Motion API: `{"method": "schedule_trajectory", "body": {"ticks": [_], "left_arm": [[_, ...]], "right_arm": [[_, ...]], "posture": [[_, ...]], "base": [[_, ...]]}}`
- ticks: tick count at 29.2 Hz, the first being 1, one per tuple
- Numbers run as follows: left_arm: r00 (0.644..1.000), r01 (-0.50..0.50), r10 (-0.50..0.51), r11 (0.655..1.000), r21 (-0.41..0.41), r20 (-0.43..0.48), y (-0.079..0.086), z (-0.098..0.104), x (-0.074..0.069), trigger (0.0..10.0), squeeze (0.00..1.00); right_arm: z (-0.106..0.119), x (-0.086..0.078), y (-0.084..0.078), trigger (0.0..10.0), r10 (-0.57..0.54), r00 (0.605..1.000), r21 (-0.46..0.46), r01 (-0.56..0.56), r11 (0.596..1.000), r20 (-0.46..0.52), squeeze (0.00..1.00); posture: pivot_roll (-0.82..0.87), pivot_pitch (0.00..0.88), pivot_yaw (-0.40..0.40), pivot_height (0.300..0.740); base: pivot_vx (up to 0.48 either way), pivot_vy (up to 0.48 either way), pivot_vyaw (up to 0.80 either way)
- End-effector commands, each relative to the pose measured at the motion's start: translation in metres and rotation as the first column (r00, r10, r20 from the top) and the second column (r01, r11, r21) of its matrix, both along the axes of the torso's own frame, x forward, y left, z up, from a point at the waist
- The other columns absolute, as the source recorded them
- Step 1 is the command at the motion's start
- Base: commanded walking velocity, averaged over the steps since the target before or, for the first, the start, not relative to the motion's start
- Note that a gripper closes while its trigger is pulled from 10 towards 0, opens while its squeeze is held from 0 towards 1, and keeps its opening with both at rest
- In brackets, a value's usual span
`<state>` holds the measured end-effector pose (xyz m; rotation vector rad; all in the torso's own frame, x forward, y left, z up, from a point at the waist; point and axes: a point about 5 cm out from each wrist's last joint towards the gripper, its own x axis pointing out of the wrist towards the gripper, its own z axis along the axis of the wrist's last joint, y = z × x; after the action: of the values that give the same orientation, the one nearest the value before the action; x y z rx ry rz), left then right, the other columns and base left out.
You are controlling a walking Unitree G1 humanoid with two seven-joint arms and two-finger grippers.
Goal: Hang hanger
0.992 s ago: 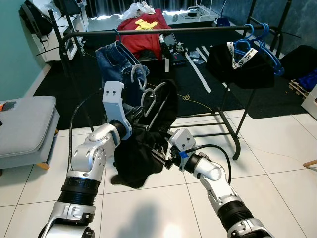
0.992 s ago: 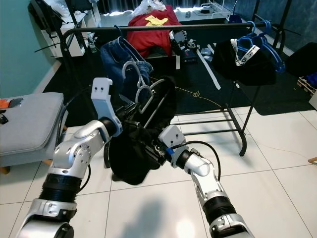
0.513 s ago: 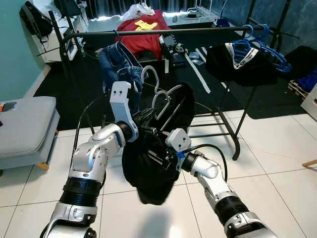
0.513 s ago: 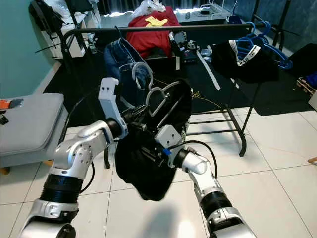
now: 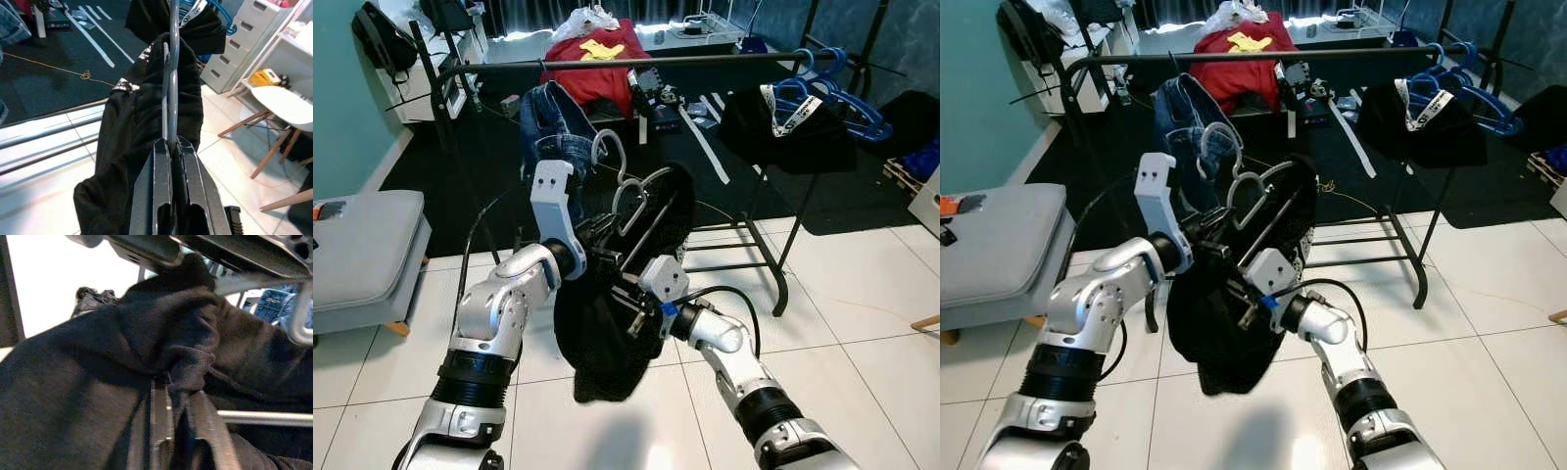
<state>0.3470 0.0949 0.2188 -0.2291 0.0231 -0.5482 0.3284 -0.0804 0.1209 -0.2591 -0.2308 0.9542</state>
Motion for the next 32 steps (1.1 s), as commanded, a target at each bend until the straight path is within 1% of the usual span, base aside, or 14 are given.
{"method": "schedule_trajectory", "body": {"ticks": [1, 2, 4, 5, 8, 11, 16, 20, 22, 24, 27, 28, 29, 32], "left_arm": [[0.999, -0.006, 0.005, 1.000, 0.014, 0.053, 0.000, 0.010, 0.002, 0.0, 0.00], [0.998, -0.007, 0.005, 0.999, 0.033, 0.058, 0.000, 0.009, 0.002, 0.0, 0.00], [0.998, -0.007, 0.005, 0.999, 0.033, 0.058, 0.000, 0.009, 0.002, 0.0, 0.00], [0.998, -0.014, 0.009, 0.997, 0.074, 0.069, -0.001, 0.008, 0.003, 0.0, 0.00], [0.996, -0.044, 0.032, 0.988, 0.150, 0.084, -0.003, 0.000, 0.005, 0.0, 0.00], [0.994, -0.073, 0.058, 0.981, 0.177, 0.089, -0.003, -0.006, 0.008, 0.0, 0.00], [0.994, -0.075, 0.056, 0.975, 0.207, 0.095, -0.007, -0.011, 0.008, 0.0, 0.00], [0.995, -0.066, 0.049, 0.976, 0.206, 0.088, -0.014, -0.016, 0.006, 0.0, 0.00], [0.995, -0.066, 0.049, 0.976, 0.206, 0.088, -0.014, -0.016, 0.006, 0.0, 0.00], [0.996, -0.039, 0.023, 0.981, 0.188, 0.085, -0.023, -0.015, 0.004, 0.0, 0.00], [0.996, -0.030, 0.014, 0.982, 0.184, 0.086, -0.025, -0.015, 0.003, 0.0, 0.00], [0.996, -0.017, 0.002, 0.984, 0.177, 0.085, -0.029, -0.014, 0.001, 0.0, 0.00], [0.996, 0.000, -0.016, 0.983, 0.185, 0.085, -0.033, -0.015, 0.000, 0.0, 0.00], [0.996, 0.010, -0.027, 0.981, 0.196, 0.086, -0.037, -0.017, -0.002, 0.0, 0.00]], "right_arm": [[-0.001, -0.004, 0.006, 0.0, 0.034, 0.999, 0.015, -0.034, 0.999, 0.004, 0.00], [0.000, -0.005, 0.008, 0.0, 0.046, 0.999, 0.025, -0.046, 0.999, 0.006, 0.00], [0.000, -0.005, 0.008, 0.0, 0.046, 0.999, 0.025, -0.046, 0.999, 0.006, 0.00], [0.002, -0.008, 0.012, 0.0, 0.085, 0.996, 0.042, -0.085, 0.995, 0.015, 0.00], [0.009, -0.017, 0.021, 0.0, 0.181, 0.982, 0.068, -0.184, 0.981, 0.046, 0.00], [0.013, -0.020, 0.024, 0.0, 0.208, 0.976, 0.088, -0.213, 0.973, 0.061, 0.00], [0.020, -0.020, 0.025, 0.0, 0.221, 0.972, 0.125, -0.230, 0.965, 0.081, 0.00], [0.027, -0.021, 0.029, 0.0, 0.247, 0.965, 0.153, -0.259, 0.954, 0.094, 0.00], [0.027, -0.021, 0.029, 0.0, 0.247, 0.965, 0.153, -0.259, 0.954, 0.094, 0.00], [0.030, -0.022, 0.032, 0.0, 0.257, 0.962, 0.166, -0.269, 0.949, 0.094, 0.00], [0.030, -0.022, 0.034, 0.0, 0.258, 0.962, 0.168, -0.271, 0.948, 0.093, 0.00], [0.029, -0.022, 0.035, 0.0, 0.259, 0.962, 0.156, -0.269, 0.950, 0.087, 0.00], [0.027, -0.024, 0.038, 0.0, 0.271, 0.959, 0.152, -0.281, 0.948, 0.079, 0.00], [0.025, -0.026, 0.041, 0.0, 0.289, 0.955, 0.151, -0.297, 0.943, 0.073, 0.00]], "posture": [[0.07, 0.068, 0.058, 0.740], [0.07, 0.072, 0.061, 0.740], [0.07, 0.072, 0.061, 0.740], [0.07, 0.079, 0.061, 0.740], [0.06, 0.083, 0.059, 0.740], [0.06, 0.086, 0.058, 0.740], [0.06, 0.087, 0.058, 0.740], [0.06, 0.089, 0.059, 0.740], [0.06, 0.089, 0.059, 0.740], [0.06, 0.090, 0.060, 0.740], [0.06, 0.090, 0.060, 0.740], [0.06, 0.090, 0.059, 0.740], [0.06, 0.089, 0.057, 0.740], [0.06, 0.089, 0.057, 0.740]], "base": [[0.000, 0.000, 0.00], [0.000, 0.000, 0.00], [0.000, 0.000, 0.00], [0.000, 0.000, 0.00], [0.000, 0.000, 0.00], [0.000, 0.000, 0.00], [0.000, 0.000, 0.00], [0.000, 0.000, 0.00], [0.000, 0.000, 0.00], [0.000, 0.000, 0.00], [0.000, 0.000, 0.00], [0.000, 0.000, 0.00], [0.000, 0.000, 0.00], [0.000, 0.000, 0.00]]}}
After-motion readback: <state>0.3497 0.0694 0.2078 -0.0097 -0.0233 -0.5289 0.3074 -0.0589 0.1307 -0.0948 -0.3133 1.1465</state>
